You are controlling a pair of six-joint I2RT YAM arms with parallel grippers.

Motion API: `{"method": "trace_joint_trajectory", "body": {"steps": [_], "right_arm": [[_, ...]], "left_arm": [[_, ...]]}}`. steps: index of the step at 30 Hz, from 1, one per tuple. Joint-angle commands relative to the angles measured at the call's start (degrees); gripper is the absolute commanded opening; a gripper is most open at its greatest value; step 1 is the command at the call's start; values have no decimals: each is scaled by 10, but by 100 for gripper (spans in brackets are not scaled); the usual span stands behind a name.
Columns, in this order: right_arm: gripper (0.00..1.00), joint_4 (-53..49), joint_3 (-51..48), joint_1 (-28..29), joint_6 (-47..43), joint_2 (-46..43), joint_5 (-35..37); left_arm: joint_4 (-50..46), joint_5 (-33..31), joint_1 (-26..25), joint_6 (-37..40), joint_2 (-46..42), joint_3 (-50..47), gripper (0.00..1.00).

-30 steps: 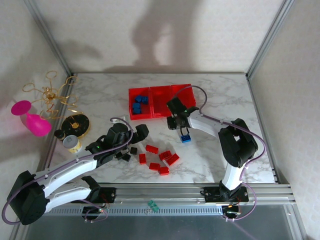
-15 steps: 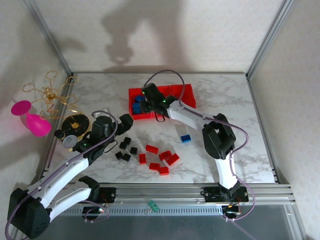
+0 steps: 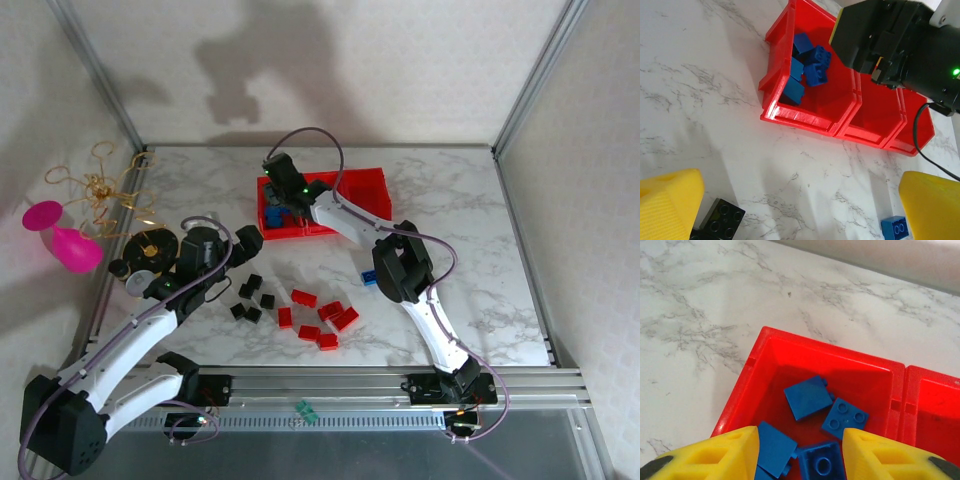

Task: Sort the legos into containers by color
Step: Place the lego in the container, then pick up the lego from the center of the table.

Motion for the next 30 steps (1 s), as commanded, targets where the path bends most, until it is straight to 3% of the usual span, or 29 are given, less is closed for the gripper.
{"method": "trace_joint_trajectory", "body": {"steps": [1, 6, 15, 30], "right_arm": [[50, -6, 18, 1, -11, -13, 4], [54, -4, -51, 1, 14, -88, -12], [63, 9, -318, -10, 91, -294, -28], [80, -62, -602, -37, 244, -495, -31]], "left_arm": [[-5, 8, 6, 14, -5, 15, 100], [-12, 16, 6, 17, -14, 22, 100], [-3, 46, -9, 11, -38, 0, 100], [50, 1, -137, -41, -24, -32, 100]]}}
